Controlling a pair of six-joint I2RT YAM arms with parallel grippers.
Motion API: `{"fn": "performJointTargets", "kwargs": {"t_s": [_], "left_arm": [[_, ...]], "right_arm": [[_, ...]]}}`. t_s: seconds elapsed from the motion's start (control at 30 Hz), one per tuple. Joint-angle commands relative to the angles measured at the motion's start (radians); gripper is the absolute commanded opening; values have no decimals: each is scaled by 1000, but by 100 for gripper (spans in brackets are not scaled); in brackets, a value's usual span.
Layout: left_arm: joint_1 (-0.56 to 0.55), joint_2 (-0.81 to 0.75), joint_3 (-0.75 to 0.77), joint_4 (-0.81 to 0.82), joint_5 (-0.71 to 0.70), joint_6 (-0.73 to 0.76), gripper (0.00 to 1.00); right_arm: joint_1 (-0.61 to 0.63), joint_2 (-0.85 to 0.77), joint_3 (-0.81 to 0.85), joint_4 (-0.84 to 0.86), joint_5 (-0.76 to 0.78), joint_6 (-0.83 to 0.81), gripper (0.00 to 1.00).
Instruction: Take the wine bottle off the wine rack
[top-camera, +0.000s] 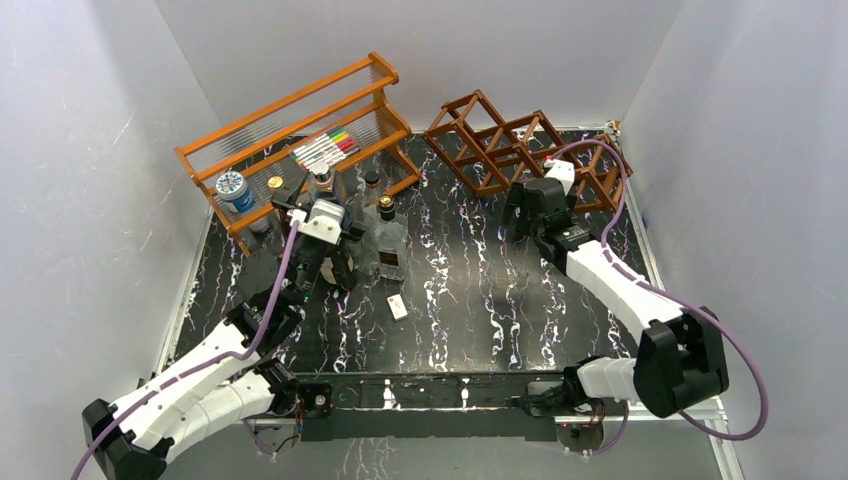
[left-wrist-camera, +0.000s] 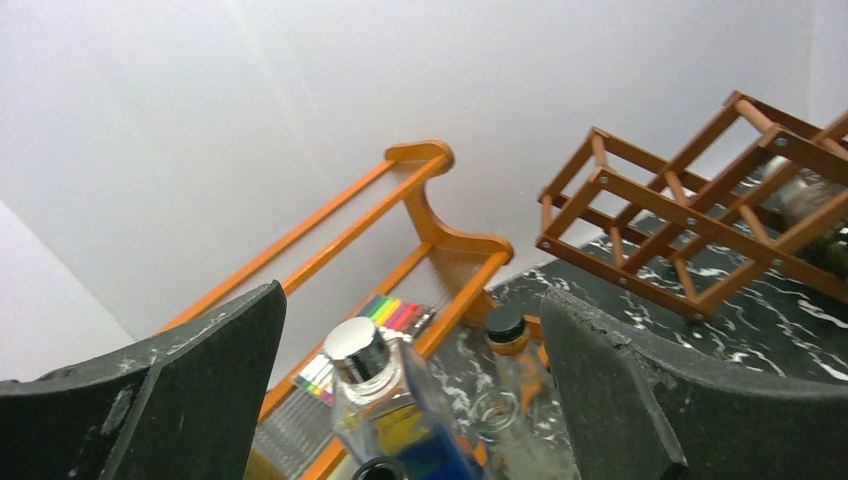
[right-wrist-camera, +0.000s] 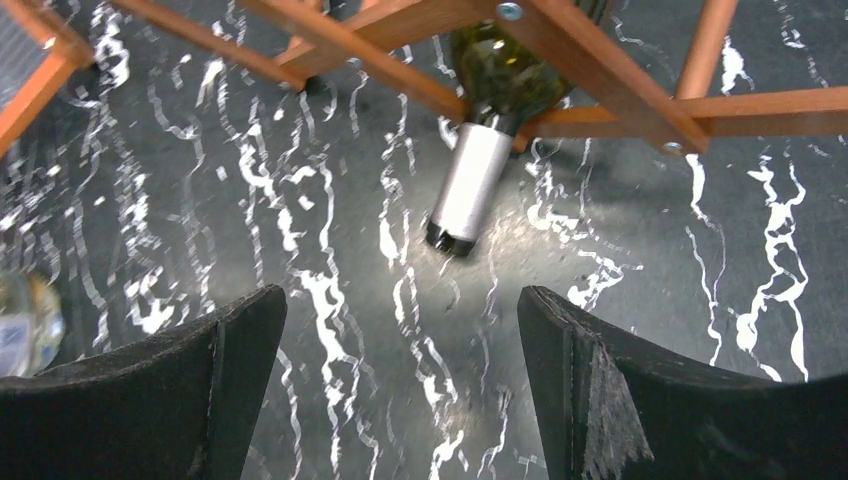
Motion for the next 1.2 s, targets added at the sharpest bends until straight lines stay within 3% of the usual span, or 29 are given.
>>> {"fn": "performJointTargets", "kwargs": {"t_s": [0.0,0.17,0.43,0.6,1.17], "left_arm": [[11,-64,-60,195,-30,89,98],[11,-74,-78,210,-20,86,98],[11,-77,-108,255,-34,110,98],[11,-87,-118,269,-51,130,98],[11,-76,-141,300,-64,149,98]], "right_arm": [[-27,60,-72,268,115,-27,97],[-39,139,-119,410,124,-46,96],[-43,300,-69,428,160,56,95],[-44,359,-56,466,160,90,76],[-65,474,-62,621,259,222,64]]}}
